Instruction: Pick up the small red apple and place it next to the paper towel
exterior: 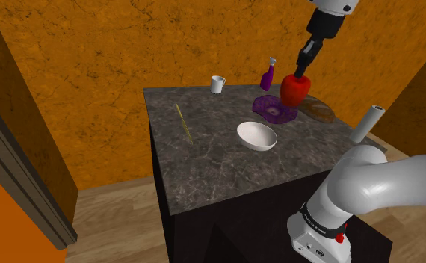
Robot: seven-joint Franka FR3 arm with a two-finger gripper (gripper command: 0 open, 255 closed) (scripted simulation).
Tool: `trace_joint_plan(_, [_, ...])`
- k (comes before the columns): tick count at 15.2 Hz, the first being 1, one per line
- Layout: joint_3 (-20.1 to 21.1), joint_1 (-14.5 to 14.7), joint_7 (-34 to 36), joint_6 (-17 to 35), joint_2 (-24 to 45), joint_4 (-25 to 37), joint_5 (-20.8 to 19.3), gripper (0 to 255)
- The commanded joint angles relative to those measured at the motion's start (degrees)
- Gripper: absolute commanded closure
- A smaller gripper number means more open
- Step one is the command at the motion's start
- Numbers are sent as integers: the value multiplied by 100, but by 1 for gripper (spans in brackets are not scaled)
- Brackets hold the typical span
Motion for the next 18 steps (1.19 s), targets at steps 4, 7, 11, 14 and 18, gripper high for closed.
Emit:
trace_joint_plan(4, [-605, -132, -633, -153, -373, -133, -447, 255])
trace_joint_plan(7, [-992, -207, -1027, -218, -489, -109, -741, 255])
trace_joint_plan(11, [-1518, -289, -1557, -278, -560, 8, -1138, 255])
trace_joint_plan(14, [-1919, -329, -1957, -303, -553, 159, -1428, 255])
trace_joint_plan(18, [-2464, -339, -2493, -309, -469, 444, -1793, 255])
